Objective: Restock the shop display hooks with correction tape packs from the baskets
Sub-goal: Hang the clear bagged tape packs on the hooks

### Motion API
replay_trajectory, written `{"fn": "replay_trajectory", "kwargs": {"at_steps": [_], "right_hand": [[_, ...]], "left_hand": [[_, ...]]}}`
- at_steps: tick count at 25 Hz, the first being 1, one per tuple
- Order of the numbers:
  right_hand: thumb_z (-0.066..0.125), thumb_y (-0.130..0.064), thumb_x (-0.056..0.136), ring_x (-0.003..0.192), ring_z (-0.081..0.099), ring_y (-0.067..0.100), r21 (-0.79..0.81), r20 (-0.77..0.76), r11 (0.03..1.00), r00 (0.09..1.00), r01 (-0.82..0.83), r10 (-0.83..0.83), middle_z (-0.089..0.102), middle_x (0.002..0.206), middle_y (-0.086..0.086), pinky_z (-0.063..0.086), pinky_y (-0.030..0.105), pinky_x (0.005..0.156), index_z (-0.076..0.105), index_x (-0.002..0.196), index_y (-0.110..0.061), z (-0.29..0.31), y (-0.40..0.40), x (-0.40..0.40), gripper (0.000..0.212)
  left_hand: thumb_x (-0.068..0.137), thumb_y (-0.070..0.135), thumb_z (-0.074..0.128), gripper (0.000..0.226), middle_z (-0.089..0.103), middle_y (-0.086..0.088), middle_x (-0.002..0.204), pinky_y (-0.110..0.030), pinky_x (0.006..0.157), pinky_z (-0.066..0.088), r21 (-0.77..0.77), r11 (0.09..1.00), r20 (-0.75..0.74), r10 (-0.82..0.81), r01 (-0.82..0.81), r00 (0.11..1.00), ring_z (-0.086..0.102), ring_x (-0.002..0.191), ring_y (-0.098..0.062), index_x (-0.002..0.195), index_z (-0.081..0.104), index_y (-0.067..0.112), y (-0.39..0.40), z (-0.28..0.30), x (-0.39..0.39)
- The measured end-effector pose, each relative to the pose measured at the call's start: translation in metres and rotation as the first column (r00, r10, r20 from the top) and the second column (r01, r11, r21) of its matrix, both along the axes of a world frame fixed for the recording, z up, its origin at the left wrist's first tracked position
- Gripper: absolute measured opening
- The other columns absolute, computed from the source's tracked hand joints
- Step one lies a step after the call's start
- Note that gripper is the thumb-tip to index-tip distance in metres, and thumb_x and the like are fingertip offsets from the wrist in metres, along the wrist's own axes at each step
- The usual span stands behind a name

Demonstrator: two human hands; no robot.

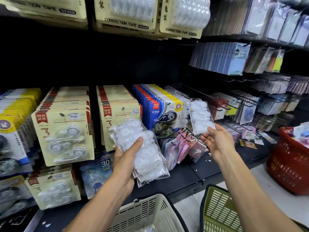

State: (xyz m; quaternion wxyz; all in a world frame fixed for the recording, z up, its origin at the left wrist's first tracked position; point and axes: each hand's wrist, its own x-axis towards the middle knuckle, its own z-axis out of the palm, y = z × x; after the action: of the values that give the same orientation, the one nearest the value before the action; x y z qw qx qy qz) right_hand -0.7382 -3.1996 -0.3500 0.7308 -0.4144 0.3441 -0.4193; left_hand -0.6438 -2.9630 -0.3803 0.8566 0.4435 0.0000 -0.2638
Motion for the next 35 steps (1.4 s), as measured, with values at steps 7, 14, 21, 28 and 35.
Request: {"fn": "replay_trajectory", "kwargs": {"at_steps": [7, 14, 21, 28, 35], "right_hand": [[0.053, 0.007, 0.096, 0.061, 0.057, 0.021, 0.061, 0.041, 0.991, 0.992, 0.120, -0.123, 0.053, 0.083, 0.014, 0.057, 0.028, 0.046, 0.043, 0.130, -0.006, -0.003, -0.003, -0.003, 0.038], [0.058, -0.009, 0.100, 0.059, 0.056, 0.015, -0.150, -0.071, 0.982, 0.989, 0.117, -0.129, 0.059, 0.076, 0.011, 0.055, 0.023, 0.048, 0.058, 0.116, 0.000, -0.007, 0.003, 0.008, 0.018], [0.048, -0.010, 0.104, 0.124, 0.055, 0.027, -0.175, -0.339, 0.918, 0.897, -0.355, 0.282, 0.046, 0.133, -0.002, 0.054, 0.043, 0.096, 0.019, 0.159, -0.031, -0.002, 0.006, 0.020, 0.065], [0.059, -0.035, 0.099, 0.075, 0.065, 0.023, -0.210, -0.546, 0.771, 0.726, -0.601, 0.418, 0.072, 0.094, 0.008, 0.051, 0.027, 0.058, 0.066, 0.115, -0.008, -0.007, 0.029, 0.019, 0.031], [0.072, -0.023, 0.091, 0.053, 0.058, 0.016, -0.187, -0.670, 0.329, 0.365, -0.926, 0.647, 0.067, 0.079, 0.007, 0.049, 0.025, 0.043, 0.065, 0.103, -0.006, 0.016, 0.067, 0.017, 0.021]], "left_hand": [[0.078, 0.020, 0.080, 0.057, 0.076, -0.009, 0.116, -0.057, 0.097, 0.055, 0.004, 1.000, 0.005, -0.016, 0.016, 1.000, 0.073, 0.106, -0.032, 0.132, 0.062, 0.021, -0.001, -0.002, -0.001], [0.085, 0.017, 0.077, 0.049, 0.076, -0.008, 0.114, -0.053, 0.093, 0.057, 0.019, 1.000, -0.013, -0.013, 0.013, 1.000, 0.073, 0.104, -0.032, 0.131, 0.062, 0.021, 0.001, -0.001, -0.002], [0.086, 0.019, 0.076, 0.045, 0.077, -0.009, 0.113, -0.046, 0.085, 0.060, 0.072, 0.997, -0.010, -0.009, 0.009, 1.000, 0.074, 0.102, -0.032, 0.129, 0.063, 0.020, 0.004, 0.000, -0.001], [0.104, 0.041, 0.036, 0.048, 0.075, -0.015, 0.116, -0.052, 0.101, 0.052, -0.009, 0.997, -0.039, -0.071, 0.071, 0.997, 0.069, 0.111, -0.037, 0.128, 0.066, 0.013, 0.006, 0.005, 0.000], [0.098, 0.015, 0.063, 0.035, 0.075, -0.003, 0.118, -0.050, 0.087, 0.059, 0.085, 0.996, 0.091, -0.025, 0.017, 0.996, 0.073, 0.104, -0.029, 0.131, 0.059, 0.026, 0.002, 0.005, -0.005]]}}
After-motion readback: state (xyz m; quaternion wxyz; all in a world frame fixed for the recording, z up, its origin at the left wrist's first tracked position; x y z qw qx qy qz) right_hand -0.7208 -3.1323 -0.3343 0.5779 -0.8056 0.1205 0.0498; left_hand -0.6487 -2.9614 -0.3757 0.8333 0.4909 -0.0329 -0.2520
